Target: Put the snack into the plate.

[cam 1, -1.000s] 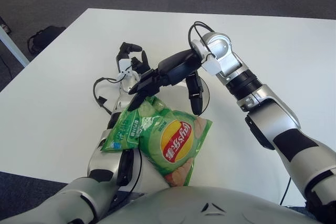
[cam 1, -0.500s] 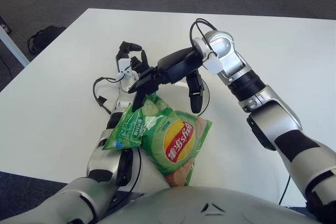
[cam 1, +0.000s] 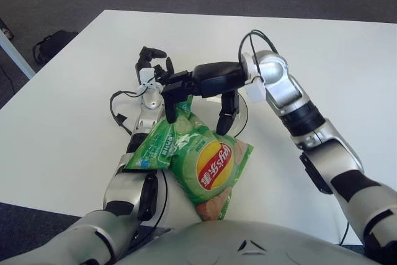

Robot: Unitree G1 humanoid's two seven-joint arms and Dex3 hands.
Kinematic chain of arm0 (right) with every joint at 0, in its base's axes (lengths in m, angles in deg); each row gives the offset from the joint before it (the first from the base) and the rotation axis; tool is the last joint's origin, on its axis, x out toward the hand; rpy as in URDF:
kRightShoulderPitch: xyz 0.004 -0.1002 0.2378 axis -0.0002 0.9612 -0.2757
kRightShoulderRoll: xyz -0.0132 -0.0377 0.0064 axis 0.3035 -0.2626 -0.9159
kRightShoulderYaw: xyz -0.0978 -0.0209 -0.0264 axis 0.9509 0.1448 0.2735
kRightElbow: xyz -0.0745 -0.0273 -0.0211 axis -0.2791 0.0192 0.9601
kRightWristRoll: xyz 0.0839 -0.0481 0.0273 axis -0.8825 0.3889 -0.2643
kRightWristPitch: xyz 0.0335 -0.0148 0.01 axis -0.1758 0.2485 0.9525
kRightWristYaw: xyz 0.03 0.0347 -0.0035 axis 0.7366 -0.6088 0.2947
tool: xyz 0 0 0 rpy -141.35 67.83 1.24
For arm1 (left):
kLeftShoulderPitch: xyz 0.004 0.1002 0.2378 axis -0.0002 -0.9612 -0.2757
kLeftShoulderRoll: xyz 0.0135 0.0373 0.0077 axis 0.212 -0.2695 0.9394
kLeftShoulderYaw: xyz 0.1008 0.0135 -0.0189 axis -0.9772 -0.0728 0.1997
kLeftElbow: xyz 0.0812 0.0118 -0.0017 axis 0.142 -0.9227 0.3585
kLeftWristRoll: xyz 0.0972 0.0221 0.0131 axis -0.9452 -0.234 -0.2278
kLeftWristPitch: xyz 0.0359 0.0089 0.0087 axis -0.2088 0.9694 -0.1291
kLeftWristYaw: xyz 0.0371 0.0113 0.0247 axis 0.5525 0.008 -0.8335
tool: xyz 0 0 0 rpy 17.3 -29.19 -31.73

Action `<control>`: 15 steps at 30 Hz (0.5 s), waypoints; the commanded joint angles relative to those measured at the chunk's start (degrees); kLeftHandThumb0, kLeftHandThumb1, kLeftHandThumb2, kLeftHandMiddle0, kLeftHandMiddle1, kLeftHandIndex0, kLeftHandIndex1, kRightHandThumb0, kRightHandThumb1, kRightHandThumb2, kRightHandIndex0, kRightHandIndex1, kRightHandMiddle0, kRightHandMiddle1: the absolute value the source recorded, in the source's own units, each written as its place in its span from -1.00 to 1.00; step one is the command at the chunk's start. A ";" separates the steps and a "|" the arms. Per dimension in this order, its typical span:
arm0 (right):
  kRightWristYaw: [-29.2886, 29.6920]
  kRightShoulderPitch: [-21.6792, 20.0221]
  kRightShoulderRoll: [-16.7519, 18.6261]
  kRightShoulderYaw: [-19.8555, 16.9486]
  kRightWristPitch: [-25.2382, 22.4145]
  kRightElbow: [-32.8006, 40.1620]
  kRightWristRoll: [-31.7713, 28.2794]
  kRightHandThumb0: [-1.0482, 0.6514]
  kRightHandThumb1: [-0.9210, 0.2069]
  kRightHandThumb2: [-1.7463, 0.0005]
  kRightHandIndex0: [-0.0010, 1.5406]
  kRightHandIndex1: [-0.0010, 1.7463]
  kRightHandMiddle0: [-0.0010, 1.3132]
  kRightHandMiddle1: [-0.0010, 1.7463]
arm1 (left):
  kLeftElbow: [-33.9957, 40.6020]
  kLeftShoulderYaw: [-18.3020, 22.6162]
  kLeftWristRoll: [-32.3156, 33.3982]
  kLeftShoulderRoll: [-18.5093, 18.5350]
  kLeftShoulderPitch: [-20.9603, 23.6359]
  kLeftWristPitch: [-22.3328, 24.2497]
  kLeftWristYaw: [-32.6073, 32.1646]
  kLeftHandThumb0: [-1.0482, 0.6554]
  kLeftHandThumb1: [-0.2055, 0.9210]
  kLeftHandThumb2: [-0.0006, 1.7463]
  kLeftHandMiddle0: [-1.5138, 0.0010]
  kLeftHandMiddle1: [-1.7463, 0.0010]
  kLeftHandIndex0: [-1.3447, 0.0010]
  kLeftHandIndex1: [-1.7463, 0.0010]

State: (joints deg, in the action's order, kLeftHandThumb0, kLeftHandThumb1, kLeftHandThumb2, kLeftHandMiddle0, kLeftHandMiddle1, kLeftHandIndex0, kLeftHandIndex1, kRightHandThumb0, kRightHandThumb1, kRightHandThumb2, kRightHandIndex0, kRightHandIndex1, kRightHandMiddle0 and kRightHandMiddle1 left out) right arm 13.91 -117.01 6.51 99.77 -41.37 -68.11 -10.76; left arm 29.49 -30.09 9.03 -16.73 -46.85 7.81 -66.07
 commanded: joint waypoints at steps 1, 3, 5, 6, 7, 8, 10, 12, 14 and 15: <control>1.71 -0.40 -1.78 -1.44 3.00 -3.52 0.59 -0.21 -0.24 -0.20 -1.00 0.75 -0.31 0.94 | 0.84 0.06 -0.47 -0.19 -0.81 0.53 -1.05 -0.29 0.11 0.36 -0.65 -1.00 0.21 -1.00; 1.37 -0.94 -1.99 -1.31 3.80 -3.40 -0.60 -0.23 -0.22 -0.24 -1.00 0.79 -0.29 0.97 | 0.75 0.22 -0.21 -0.21 -0.79 0.43 -1.03 -0.29 0.11 0.35 -0.65 -1.00 0.21 -1.00; 1.21 -1.23 -2.05 -1.15 4.02 -3.39 -1.50 -0.26 -0.14 -0.32 -0.98 0.91 -0.24 0.99 | 0.64 0.31 -0.01 -0.12 -0.78 0.37 -0.86 -0.29 0.12 0.35 -0.66 -1.00 0.22 -1.00; 1.15 -1.27 -2.07 -1.12 3.98 -3.56 -1.87 -0.26 -0.13 -0.33 -0.97 0.93 -0.23 0.99 | 0.62 0.31 0.05 -0.07 -0.80 0.37 -0.74 -0.29 0.12 0.35 -0.66 -1.00 0.22 -1.00; 1.13 -1.29 -2.11 -1.08 3.97 -3.63 -2.08 -0.08 -0.13 -0.34 -0.79 0.96 -0.28 0.99 | 0.62 0.31 0.07 -0.05 -0.80 0.37 -0.68 -0.29 0.12 0.35 -0.67 -1.00 0.22 -1.00; 0.97 -1.21 -2.14 -1.10 3.75 -3.56 -2.66 0.03 -0.12 -0.36 -0.68 0.97 -0.31 1.00 | 0.71 0.29 0.11 -0.01 -0.86 0.44 -0.52 -0.29 0.12 0.35 -0.67 -1.00 0.22 -1.00; 0.66 -0.92 -2.16 -1.31 3.61 -3.79 -4.03 0.13 -0.04 -0.41 -0.56 0.91 -0.18 1.00 | 0.81 0.32 0.24 0.11 -0.93 0.64 -0.15 -0.29 0.11 0.35 -0.67 -1.00 0.21 -1.00; 0.60 -0.72 -2.05 -1.59 4.26 -4.41 -5.22 0.18 0.08 -0.47 -0.42 0.82 -0.08 1.00 | 0.82 0.39 0.44 0.24 -0.96 0.84 0.27 -0.29 0.11 0.36 -0.66 -1.00 0.21 -1.00; 1.07 -0.47 -1.35 -1.97 5.50 -5.01 -6.55 0.22 0.24 -0.56 -0.26 0.75 0.01 1.00 | 0.90 0.47 0.76 0.36 -1.04 1.01 0.86 -0.30 0.10 0.36 -0.66 -1.00 0.20 -1.00; 1.19 -0.44 -1.18 -2.03 5.86 -5.21 -6.94 0.22 0.27 -0.58 -0.23 0.74 0.03 1.00 | 0.94 0.51 0.83 0.37 -1.06 1.06 1.03 -0.30 0.10 0.37 -0.66 -1.00 0.20 -1.00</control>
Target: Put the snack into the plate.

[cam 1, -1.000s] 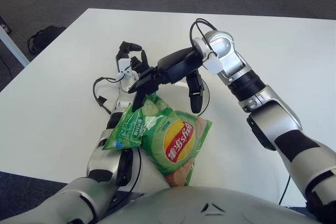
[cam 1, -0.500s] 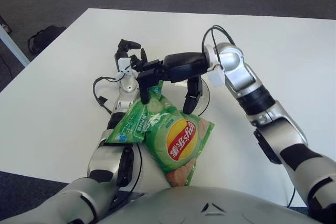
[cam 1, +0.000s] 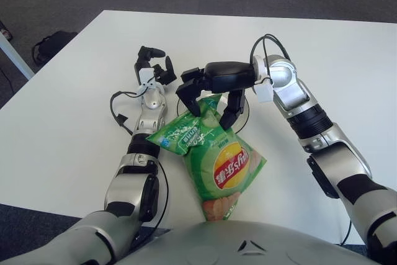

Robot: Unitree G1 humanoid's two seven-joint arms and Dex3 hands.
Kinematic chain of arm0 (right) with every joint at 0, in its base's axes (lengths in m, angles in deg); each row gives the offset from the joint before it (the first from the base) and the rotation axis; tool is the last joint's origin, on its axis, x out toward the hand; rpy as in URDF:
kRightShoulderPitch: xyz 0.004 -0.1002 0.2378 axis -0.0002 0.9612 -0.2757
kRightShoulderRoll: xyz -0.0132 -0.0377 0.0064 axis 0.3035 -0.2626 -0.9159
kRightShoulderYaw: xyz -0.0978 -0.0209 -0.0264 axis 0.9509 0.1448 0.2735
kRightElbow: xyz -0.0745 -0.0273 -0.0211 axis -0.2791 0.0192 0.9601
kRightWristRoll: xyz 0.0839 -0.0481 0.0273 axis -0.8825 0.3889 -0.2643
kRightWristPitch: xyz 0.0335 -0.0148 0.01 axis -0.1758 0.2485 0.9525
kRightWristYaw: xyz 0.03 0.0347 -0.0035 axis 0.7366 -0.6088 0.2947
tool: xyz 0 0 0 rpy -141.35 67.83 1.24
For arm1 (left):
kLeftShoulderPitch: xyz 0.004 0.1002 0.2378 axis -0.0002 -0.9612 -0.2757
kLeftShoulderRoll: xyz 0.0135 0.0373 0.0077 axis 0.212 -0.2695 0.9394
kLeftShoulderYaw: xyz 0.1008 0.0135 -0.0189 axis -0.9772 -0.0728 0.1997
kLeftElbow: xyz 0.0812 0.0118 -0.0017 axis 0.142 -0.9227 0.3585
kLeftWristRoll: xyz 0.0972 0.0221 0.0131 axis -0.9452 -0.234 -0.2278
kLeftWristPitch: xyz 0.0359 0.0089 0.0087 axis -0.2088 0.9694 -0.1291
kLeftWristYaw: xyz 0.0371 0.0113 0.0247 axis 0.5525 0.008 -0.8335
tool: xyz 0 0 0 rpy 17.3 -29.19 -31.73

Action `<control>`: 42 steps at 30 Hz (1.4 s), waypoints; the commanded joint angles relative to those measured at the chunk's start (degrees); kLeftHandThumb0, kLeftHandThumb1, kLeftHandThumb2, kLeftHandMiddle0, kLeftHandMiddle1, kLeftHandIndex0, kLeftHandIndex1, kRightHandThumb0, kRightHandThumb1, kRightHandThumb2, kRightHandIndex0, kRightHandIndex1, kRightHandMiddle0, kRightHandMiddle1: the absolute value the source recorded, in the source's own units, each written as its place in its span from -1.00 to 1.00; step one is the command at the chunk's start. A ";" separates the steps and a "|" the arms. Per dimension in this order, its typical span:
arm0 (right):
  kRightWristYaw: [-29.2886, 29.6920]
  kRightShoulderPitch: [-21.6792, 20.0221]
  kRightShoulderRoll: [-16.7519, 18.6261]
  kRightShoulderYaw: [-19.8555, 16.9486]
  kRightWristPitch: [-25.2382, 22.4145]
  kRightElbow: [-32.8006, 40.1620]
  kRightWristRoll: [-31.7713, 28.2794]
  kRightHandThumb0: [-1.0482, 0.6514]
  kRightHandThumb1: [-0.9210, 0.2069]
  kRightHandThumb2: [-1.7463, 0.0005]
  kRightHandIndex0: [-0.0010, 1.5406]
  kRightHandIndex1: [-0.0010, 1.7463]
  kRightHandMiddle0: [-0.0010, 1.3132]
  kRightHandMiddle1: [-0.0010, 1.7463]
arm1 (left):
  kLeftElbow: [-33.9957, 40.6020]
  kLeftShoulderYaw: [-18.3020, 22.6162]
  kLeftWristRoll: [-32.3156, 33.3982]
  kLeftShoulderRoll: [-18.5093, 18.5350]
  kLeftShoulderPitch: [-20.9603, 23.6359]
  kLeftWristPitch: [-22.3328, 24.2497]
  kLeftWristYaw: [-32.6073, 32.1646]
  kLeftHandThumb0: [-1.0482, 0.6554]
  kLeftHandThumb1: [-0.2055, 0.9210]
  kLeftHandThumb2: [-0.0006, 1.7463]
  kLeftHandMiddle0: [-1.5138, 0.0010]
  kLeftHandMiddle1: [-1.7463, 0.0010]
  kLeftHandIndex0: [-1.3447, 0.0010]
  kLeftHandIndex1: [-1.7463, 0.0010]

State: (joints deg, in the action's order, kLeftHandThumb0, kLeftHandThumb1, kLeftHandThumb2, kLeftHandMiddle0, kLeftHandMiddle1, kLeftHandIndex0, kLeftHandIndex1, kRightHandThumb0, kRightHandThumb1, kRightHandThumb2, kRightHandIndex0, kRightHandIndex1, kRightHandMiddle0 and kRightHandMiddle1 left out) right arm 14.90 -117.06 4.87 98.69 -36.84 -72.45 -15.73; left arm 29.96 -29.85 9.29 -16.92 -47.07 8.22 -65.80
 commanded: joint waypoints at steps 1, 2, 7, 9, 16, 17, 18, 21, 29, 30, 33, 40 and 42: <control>0.29 -0.15 0.89 -1.02 1.68 -0.94 -2.83 0.23 0.31 -0.60 -0.19 0.73 0.05 1.00 | 0.51 0.34 0.72 0.58 -0.87 0.67 1.04 -0.30 0.10 0.37 -0.65 -1.00 0.20 -1.00; 0.06 0.15 1.36 -1.09 1.75 -0.89 -4.17 0.23 0.36 -0.63 -0.14 0.71 0.07 1.00 | 0.58 0.42 0.87 0.58 -0.95 0.60 1.29 -0.30 0.09 0.37 -0.65 -1.00 0.20 -1.00; -1.59 0.82 2.45 -1.16 1.25 -1.01 -8.99 0.24 0.49 -0.70 0.02 0.64 0.10 1.00 | 0.87 0.70 1.12 0.50 -1.22 0.21 1.78 -0.30 0.08 0.38 -0.64 -1.00 0.19 -1.00; -2.74 0.70 2.28 -1.43 1.04 -1.71 -10.45 0.24 0.51 -0.70 0.06 0.60 0.10 1.00 | 1.05 0.67 1.07 0.47 -1.33 0.12 1.72 -0.30 0.07 0.39 -0.63 -1.00 0.19 -1.00; -7.51 -1.80 0.69 -2.57 1.94 -5.96 -11.93 0.24 0.57 -0.71 0.18 0.50 0.11 1.00 | 2.05 0.39 0.71 0.50 -1.80 0.75 1.56 -0.30 0.07 0.39 -0.62 -1.00 0.18 -1.00; -7.81 -1.95 0.40 -2.94 1.80 -6.04 -12.02 0.24 0.58 -0.72 0.19 0.49 0.11 1.00 | 2.23 0.39 0.70 0.56 -1.90 0.86 1.63 -0.30 0.07 0.39 -0.62 -1.00 0.18 -1.00; -8.18 -2.20 0.07 -3.42 1.67 -6.35 -12.24 0.24 0.59 -0.72 0.19 0.48 0.11 1.00 | 2.34 0.39 0.69 0.63 -1.99 0.89 1.68 -0.30 0.07 0.39 -0.62 -1.00 0.18 -1.00; -9.91 -3.16 -1.94 -5.39 0.16 -6.77 -13.78 0.24 0.62 -0.74 0.23 0.47 0.12 1.00 | 2.62 0.11 -0.02 0.89 -2.35 0.71 1.29 -0.30 0.07 0.39 -0.62 -1.00 0.18 -1.00; -10.90 -4.17 -6.82 -7.66 -7.28 -0.91 -12.71 0.24 0.69 -0.80 0.25 0.52 0.13 1.00 | 4.34 0.83 1.42 0.38 -3.32 2.44 2.61 -0.29 0.14 0.33 -0.61 -1.00 0.23 -1.00; -10.79 -4.43 -7.79 -7.95 -8.65 0.09 -12.14 0.24 0.68 -0.79 0.24 0.52 0.13 1.00 | 4.61 1.01 1.76 0.27 -3.44 2.65 2.83 -0.29 0.15 0.33 -0.60 -1.00 0.23 -1.00; -10.57 -4.55 -9.15 -8.40 -11.15 2.33 -11.77 0.24 0.64 -0.77 0.20 0.55 0.11 1.00 | 5.19 1.41 2.78 0.12 -3.71 3.00 3.49 -0.28 0.17 0.31 -0.60 -1.00 0.25 -1.00; -10.00 -4.31 -9.33 -8.26 -13.19 4.19 -11.46 0.24 0.62 -0.77 0.17 0.58 0.10 1.00 | 5.60 1.84 4.17 0.38 -4.13 2.86 5.28 -0.28 0.20 0.28 -0.58 -1.00 0.27 -1.00; -9.86 -4.25 -9.18 -8.22 -13.52 4.52 -11.25 0.24 0.62 -0.76 0.17 0.58 0.10 1.00 | 5.55 1.90 4.34 0.57 -4.21 2.71 5.72 -0.28 0.21 0.28 -0.58 -1.00 0.27 -1.00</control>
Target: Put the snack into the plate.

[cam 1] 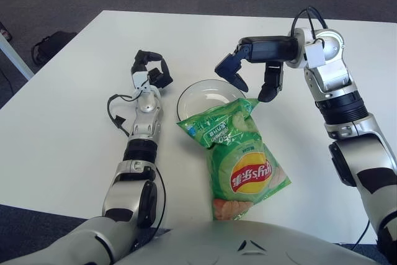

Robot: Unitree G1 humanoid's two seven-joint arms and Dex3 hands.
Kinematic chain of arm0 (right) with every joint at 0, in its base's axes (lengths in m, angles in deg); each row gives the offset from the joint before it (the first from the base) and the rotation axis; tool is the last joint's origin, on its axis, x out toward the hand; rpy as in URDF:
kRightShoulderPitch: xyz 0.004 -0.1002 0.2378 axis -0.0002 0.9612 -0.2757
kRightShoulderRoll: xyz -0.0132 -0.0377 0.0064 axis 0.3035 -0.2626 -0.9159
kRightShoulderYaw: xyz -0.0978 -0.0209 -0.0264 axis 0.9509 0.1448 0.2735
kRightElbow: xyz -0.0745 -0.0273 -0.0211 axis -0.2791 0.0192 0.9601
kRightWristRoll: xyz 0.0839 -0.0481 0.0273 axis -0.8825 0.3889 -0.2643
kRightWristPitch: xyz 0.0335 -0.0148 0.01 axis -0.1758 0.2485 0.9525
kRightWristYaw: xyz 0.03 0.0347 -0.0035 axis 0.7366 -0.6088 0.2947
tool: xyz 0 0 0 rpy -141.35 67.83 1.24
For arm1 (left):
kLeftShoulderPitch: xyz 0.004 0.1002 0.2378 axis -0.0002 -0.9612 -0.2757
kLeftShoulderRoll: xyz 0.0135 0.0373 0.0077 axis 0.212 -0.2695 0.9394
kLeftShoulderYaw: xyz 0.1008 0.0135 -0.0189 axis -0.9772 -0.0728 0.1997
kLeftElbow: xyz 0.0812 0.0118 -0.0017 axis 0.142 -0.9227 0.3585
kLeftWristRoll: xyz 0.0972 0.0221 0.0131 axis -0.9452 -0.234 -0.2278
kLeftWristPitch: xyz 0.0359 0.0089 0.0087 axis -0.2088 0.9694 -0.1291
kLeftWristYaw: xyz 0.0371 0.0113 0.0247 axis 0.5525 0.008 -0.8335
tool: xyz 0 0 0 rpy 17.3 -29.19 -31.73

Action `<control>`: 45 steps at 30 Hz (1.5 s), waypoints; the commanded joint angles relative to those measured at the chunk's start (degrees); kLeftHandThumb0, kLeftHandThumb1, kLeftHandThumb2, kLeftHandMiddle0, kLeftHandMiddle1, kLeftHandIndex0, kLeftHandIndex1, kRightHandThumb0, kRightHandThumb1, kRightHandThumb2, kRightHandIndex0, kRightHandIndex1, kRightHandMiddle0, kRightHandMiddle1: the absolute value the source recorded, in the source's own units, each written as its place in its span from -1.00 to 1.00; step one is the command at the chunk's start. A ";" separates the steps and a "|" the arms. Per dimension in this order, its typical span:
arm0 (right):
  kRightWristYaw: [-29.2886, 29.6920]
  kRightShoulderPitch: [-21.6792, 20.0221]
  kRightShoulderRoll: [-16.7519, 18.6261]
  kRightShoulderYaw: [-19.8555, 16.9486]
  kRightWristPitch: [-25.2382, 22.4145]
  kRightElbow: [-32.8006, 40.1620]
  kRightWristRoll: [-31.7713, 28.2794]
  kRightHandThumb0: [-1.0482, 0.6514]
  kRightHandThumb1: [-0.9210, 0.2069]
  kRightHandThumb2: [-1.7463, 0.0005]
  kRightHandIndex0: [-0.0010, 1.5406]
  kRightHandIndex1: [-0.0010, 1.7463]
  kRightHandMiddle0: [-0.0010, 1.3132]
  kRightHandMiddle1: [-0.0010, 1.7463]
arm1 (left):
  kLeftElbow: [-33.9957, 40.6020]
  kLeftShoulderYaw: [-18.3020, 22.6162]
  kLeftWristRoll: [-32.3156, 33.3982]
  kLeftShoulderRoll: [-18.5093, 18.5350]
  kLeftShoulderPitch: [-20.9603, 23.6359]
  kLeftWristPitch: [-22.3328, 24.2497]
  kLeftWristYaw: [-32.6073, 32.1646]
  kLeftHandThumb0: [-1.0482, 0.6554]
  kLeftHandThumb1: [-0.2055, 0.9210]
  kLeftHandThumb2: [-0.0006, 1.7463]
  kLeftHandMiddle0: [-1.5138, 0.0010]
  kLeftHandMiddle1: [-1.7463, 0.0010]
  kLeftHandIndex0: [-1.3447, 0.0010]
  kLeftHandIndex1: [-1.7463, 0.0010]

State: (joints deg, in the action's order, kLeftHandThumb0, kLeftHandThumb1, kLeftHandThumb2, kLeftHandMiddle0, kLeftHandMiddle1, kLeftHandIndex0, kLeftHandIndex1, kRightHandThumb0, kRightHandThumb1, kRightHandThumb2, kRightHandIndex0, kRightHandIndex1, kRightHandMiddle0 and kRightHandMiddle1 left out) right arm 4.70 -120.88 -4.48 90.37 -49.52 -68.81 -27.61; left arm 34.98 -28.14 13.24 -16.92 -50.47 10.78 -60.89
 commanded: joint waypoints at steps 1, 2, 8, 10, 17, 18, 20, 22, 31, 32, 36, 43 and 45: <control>0.43 -0.42 0.30 0.14 -0.99 1.03 0.80 0.24 0.61 -0.76 0.17 0.58 0.10 1.00 | 0.47 0.25 0.48 0.69 -0.85 0.07 1.05 -0.28 0.21 0.28 -0.58 -1.00 0.27 -1.00; 0.48 -0.41 0.41 0.15 -1.12 1.13 0.92 0.24 0.61 -0.76 0.17 0.58 0.10 1.00 | 0.41 0.29 0.49 0.78 -0.87 0.01 1.21 -0.27 0.21 0.28 -0.58 -1.00 0.28 -1.00; 0.87 -0.47 0.98 0.32 -1.78 1.61 1.59 0.24 0.61 -0.76 0.17 0.58 0.10 1.00 | 0.52 0.63 0.25 1.21 -1.02 0.15 1.48 -0.27 0.23 0.26 -0.58 -1.00 0.29 -1.00; 1.05 -0.50 1.17 0.44 -1.97 1.76 1.81 0.24 0.61 -0.76 0.17 0.58 0.10 1.00 | 0.56 0.71 0.13 1.36 -1.08 0.17 1.34 -0.27 0.23 0.26 -0.58 -1.00 0.29 -1.00; 1.51 -0.67 1.85 0.72 -2.42 1.93 2.52 0.24 0.61 -0.76 0.17 0.58 0.10 1.00 | 0.92 0.67 -0.11 1.99 -1.35 0.62 1.63 -0.27 0.23 0.26 -0.60 -1.00 0.29 -1.00; 1.58 -0.70 1.92 0.77 -2.45 1.93 2.60 0.24 0.61 -0.76 0.17 0.58 0.10 1.00 | 0.98 0.63 -0.08 2.08 -1.39 0.74 1.77 -0.27 0.24 0.26 -0.60 -1.00 0.29 -1.00; 1.69 -0.73 2.07 0.84 -2.50 1.92 2.77 0.24 0.61 -0.76 0.17 0.58 0.10 1.00 | 1.08 0.59 0.01 2.20 -1.46 0.94 2.03 -0.27 0.24 0.25 -0.61 -1.00 0.29 -1.00; 1.74 -0.75 2.20 0.86 -2.56 1.92 2.92 0.24 0.61 -0.76 0.17 0.58 0.10 1.00 | 1.14 0.51 0.03 2.19 -1.49 1.02 2.12 -0.27 0.24 0.25 -0.61 -1.00 0.29 -1.00; 1.85 -0.88 2.86 0.84 -2.67 1.69 3.59 0.24 0.61 -0.76 0.17 0.58 0.10 1.00 | 0.94 0.48 0.01 2.51 -1.37 1.27 2.67 -0.27 0.26 0.24 -0.59 -1.00 0.31 -1.00; 1.84 -0.88 2.88 0.82 -2.68 1.69 3.61 0.24 0.61 -0.76 0.17 0.58 0.10 1.00 | 0.94 0.46 -0.03 2.52 -1.37 1.29 2.67 -0.27 0.26 0.24 -0.59 -1.00 0.31 -1.00; 1.91 -0.90 3.02 0.87 -2.65 1.62 3.75 0.24 0.61 -0.76 0.17 0.58 0.10 1.00 | 0.83 0.44 -0.10 2.52 -1.35 1.12 2.63 -0.26 0.27 0.23 -0.57 -1.00 0.31 -1.00; 1.95 -0.85 3.12 0.90 -2.64 1.63 3.88 0.24 0.61 -0.76 0.17 0.58 0.10 1.00 | 0.86 0.37 -0.17 2.53 -1.41 0.97 2.62 -0.27 0.27 0.23 -0.57 -1.00 0.31 -1.00; 1.95 -0.85 3.13 0.89 -2.64 1.63 3.89 0.24 0.61 -0.76 0.17 0.58 0.10 1.00 | 0.91 0.31 -0.23 2.52 -1.41 1.02 2.60 -0.27 0.27 0.23 -0.57 -1.00 0.31 -1.00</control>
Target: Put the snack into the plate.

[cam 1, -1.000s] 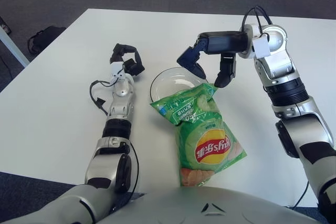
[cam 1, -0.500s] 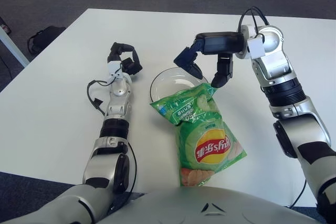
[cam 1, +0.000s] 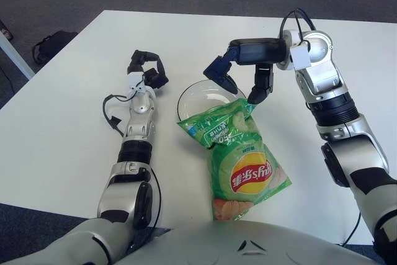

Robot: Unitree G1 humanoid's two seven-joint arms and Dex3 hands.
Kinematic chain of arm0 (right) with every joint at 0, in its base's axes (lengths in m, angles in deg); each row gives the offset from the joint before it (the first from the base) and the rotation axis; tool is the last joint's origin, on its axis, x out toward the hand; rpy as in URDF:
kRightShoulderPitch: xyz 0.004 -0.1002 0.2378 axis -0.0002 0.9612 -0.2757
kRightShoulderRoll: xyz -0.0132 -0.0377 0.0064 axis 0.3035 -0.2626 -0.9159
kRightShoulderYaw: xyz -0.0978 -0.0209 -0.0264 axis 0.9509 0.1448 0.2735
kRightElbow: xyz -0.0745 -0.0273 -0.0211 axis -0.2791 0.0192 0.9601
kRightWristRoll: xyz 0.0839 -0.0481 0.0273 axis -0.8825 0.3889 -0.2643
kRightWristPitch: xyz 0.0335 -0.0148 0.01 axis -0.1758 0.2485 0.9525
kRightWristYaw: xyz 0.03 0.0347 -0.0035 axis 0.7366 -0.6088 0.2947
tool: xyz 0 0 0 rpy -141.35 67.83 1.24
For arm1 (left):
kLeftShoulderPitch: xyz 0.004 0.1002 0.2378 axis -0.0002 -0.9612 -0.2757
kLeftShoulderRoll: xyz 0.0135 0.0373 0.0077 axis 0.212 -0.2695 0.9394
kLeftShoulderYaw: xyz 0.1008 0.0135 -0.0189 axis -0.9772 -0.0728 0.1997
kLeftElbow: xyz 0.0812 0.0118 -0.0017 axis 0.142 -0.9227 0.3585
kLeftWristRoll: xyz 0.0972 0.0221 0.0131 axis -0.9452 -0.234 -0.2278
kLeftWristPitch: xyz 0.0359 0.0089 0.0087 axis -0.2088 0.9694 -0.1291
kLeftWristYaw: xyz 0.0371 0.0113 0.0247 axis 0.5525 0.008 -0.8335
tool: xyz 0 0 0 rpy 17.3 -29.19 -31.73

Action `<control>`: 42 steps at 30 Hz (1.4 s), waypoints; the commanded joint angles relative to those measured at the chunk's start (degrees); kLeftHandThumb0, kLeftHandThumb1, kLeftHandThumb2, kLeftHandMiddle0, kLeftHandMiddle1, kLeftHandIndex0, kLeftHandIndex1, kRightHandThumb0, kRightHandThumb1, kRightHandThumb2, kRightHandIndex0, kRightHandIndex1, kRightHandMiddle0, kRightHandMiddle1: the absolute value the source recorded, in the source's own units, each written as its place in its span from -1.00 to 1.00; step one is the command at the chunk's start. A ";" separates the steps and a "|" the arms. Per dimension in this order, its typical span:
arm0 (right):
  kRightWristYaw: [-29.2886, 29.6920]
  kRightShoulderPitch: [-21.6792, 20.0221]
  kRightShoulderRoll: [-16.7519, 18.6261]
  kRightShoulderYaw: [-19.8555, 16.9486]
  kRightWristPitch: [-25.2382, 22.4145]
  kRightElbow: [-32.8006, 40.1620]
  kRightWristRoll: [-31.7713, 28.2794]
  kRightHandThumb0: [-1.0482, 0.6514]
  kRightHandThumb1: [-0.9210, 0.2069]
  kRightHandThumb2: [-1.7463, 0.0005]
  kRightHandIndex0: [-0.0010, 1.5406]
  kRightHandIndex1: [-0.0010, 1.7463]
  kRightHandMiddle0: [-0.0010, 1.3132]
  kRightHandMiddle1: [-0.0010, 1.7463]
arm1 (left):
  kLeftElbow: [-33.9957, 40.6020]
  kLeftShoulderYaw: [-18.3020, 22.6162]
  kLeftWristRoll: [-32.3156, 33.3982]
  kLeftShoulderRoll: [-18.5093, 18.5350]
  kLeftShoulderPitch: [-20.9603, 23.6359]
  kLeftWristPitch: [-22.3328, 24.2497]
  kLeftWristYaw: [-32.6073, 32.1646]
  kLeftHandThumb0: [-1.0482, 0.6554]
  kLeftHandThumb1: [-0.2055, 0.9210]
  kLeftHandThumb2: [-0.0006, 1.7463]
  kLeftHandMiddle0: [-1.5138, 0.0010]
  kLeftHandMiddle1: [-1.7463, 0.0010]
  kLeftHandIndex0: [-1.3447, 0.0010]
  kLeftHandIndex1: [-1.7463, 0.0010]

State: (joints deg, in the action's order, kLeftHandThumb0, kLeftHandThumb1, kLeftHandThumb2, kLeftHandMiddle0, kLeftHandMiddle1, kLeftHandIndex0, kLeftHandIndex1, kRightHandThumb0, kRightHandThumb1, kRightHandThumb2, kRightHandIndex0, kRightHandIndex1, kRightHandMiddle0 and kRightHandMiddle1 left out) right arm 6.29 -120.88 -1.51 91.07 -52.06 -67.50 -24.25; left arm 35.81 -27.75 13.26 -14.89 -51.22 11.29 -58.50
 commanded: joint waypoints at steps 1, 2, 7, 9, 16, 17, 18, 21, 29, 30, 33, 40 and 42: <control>0.35 -0.88 0.17 0.19 -0.13 0.31 0.53 0.24 0.61 -0.76 0.17 0.58 0.10 1.00 | 0.12 -0.09 -0.27 0.50 -0.65 0.58 0.19 -0.27 0.27 0.23 -0.57 -1.00 0.31 -1.00; 0.35 -0.91 0.19 0.18 -0.15 0.30 0.53 0.24 0.61 -0.76 0.17 0.58 0.10 1.00 | 0.16 -0.14 -0.32 0.50 -0.62 0.67 0.17 -0.27 0.27 0.23 -0.57 -1.00 0.31 -1.00; 0.47 -1.13 0.37 0.26 -0.43 0.38 0.66 0.24 0.61 -0.76 0.17 0.58 0.10 1.00 | 0.17 -0.16 0.02 0.67 -0.43 0.83 0.72 -0.27 0.25 0.25 -0.56 -1.00 0.30 -1.00; 0.52 -1.21 0.46 0.29 -0.54 0.40 0.73 0.24 0.61 -0.76 0.17 0.58 0.10 1.00 | 0.17 -0.10 0.16 0.74 -0.39 0.84 0.91 -0.27 0.24 0.25 -0.55 -1.00 0.29 -1.00; 0.75 -1.68 0.91 0.45 -0.84 0.16 1.09 0.24 0.61 -0.76 0.17 0.58 0.10 1.00 | -1.15 0.44 1.01 1.33 2.03 0.71 1.99 -0.26 0.27 0.23 -0.57 -1.00 0.31 -1.00; 0.77 -1.78 0.98 0.46 -0.87 0.07 1.13 0.24 0.61 -0.76 0.17 0.58 0.10 1.00 | -1.13 0.48 1.04 1.42 2.25 0.80 2.07 -0.26 0.28 0.22 -0.57 -1.00 0.32 -1.00; 0.79 -1.84 1.02 0.47 -0.89 0.01 1.16 0.24 0.61 -0.76 0.17 0.58 0.10 1.00 | -0.96 0.43 0.99 1.50 2.24 0.74 2.22 -0.26 0.29 0.22 -0.58 -1.00 0.32 -1.00; 0.90 -1.91 1.17 0.57 -0.95 -0.02 1.31 0.24 0.61 -0.76 0.17 0.58 0.10 1.00 | -0.70 0.30 0.85 1.78 2.08 0.39 2.70 -0.26 0.31 0.20 -0.59 -1.00 0.33 -1.00; 1.05 -2.26 1.66 0.64 -0.96 -0.54 1.76 0.24 0.61 -0.76 0.17 0.58 0.10 1.00 | -0.44 0.27 0.75 2.38 2.96 1.49 3.09 -0.26 0.32 0.19 -0.63 -1.00 0.34 -1.00; 1.04 -2.28 1.72 0.62 -0.96 -0.58 1.81 0.24 0.61 -0.76 0.17 0.58 0.10 1.00 | -0.36 0.26 0.76 2.39 3.08 1.62 3.11 -0.26 0.32 0.19 -0.63 -1.00 0.34 -1.00; 1.07 -2.40 1.96 0.62 -0.91 -0.83 2.04 0.24 0.61 -0.76 0.17 0.58 0.10 1.00 | -0.37 0.36 0.92 2.41 3.35 1.53 3.21 -0.26 0.32 0.19 -0.64 -1.00 0.34 -1.00; 1.13 -2.52 2.37 0.66 -0.63 -1.40 2.43 0.24 0.61 -0.76 0.17 0.58 0.10 1.00 | 0.21 0.33 0.24 2.09 3.58 2.49 1.77 -0.26 0.32 0.19 -0.63 -1.00 0.34 -1.00; 1.12 -2.57 2.44 0.65 -0.51 -1.61 2.50 0.24 0.61 -0.76 0.17 0.58 0.10 1.00 | 0.17 0.40 0.14 2.03 3.61 2.82 1.37 -0.26 0.33 0.18 -0.64 -1.00 0.35 -1.00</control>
State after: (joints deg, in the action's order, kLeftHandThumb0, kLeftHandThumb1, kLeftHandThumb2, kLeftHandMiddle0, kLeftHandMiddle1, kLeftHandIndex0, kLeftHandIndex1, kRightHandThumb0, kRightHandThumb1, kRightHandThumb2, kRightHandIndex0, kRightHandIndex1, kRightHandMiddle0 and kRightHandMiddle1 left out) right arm 6.96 -122.25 0.76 91.48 -52.86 -68.60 -22.14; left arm 35.54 -27.59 13.53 -12.98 -48.60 13.18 -56.20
